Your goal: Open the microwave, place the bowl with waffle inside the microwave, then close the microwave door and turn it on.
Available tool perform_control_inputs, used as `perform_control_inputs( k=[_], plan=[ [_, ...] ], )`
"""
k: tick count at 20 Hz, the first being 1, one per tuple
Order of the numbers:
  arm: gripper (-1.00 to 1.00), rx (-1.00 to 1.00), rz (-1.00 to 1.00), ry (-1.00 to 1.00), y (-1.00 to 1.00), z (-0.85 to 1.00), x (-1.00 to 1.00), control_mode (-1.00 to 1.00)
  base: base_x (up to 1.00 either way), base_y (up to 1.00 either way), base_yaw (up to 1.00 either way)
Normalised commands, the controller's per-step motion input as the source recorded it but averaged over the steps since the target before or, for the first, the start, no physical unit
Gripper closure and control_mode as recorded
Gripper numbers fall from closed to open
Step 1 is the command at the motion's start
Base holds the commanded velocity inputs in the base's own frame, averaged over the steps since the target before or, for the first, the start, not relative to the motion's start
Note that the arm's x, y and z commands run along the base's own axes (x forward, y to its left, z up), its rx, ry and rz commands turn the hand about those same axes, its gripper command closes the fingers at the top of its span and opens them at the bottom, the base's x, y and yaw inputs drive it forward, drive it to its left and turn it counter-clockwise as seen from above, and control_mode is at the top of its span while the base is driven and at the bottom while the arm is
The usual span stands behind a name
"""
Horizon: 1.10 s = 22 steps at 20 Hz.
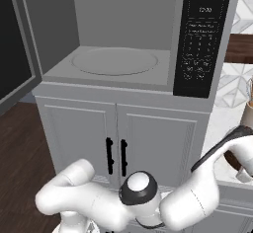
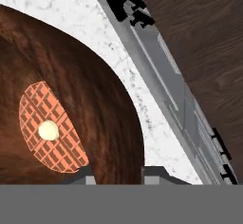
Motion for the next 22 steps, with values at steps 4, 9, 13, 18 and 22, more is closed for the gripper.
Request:
perform_control_inputs(
  k=[4,9,13,18,22],
  plan=[
    [1.00,0.03,0.11,-0.31,0.00,0.74,-1.00,-1.00,0.00,0.00,0.00],
    [1.00,0.00,0.10,-0.33,0.01,0.63,-1.00,-1.00,0.00,0.00,0.00],
    [1.00,-0.04,0.17,-0.33,0.35,0.66,-1.00,-1.00,0.00,0.00,0.00],
    [1.00,-0.21,0.22,-0.24,0.54,0.59,-1.00,-1.00,0.00,0.00,0.00],
    [1.00,-0.27,0.20,-0.13,0.64,0.75,-1.00,-1.00,0.00,0.00,0.00]
  ],
)
